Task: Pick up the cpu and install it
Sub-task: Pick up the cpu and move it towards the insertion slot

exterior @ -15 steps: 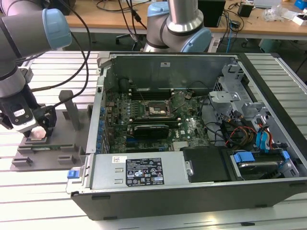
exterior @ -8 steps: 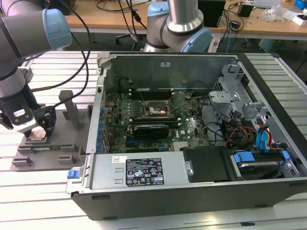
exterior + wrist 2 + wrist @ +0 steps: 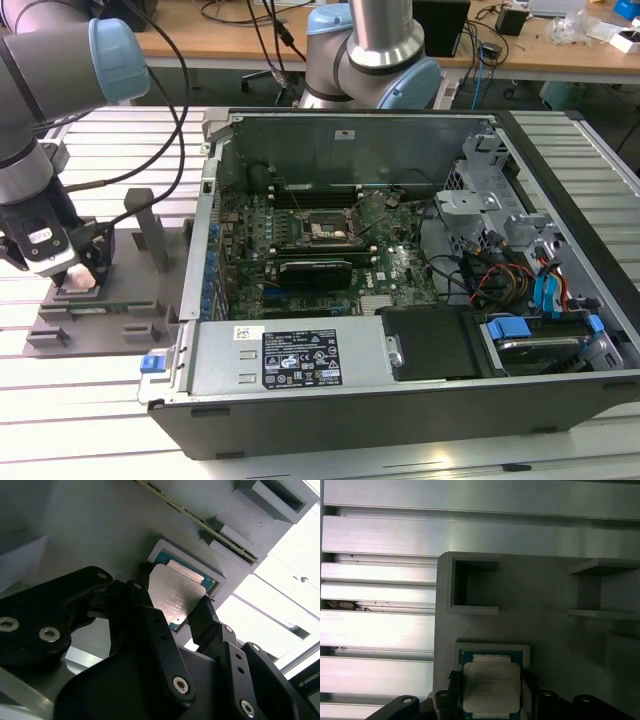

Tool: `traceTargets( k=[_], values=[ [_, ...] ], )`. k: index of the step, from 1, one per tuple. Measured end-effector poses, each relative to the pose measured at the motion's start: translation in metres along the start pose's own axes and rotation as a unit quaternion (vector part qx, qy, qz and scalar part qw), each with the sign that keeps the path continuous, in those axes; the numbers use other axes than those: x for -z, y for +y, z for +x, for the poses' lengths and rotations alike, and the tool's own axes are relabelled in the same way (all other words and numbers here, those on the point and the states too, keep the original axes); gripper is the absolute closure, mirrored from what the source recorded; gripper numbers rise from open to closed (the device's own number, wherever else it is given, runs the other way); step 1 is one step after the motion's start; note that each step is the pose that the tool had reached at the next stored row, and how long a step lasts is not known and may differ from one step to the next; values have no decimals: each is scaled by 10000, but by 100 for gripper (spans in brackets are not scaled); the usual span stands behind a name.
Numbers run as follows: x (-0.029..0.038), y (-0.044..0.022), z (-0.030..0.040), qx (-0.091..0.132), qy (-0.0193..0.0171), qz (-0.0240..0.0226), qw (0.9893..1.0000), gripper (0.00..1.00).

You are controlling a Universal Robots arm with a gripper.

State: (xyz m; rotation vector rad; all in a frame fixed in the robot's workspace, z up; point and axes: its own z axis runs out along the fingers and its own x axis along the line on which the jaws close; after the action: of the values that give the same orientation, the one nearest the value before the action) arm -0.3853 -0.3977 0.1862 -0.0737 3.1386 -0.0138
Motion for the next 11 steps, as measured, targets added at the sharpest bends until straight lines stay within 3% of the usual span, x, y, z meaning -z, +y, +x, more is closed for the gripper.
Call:
traceTargets(
  k=[7, 11],
  values=[
    [0, 0, 0, 0, -1, 1, 10000, 45],
    [44, -1, -2, 1, -5, 1, 10000, 45]
  ],
)
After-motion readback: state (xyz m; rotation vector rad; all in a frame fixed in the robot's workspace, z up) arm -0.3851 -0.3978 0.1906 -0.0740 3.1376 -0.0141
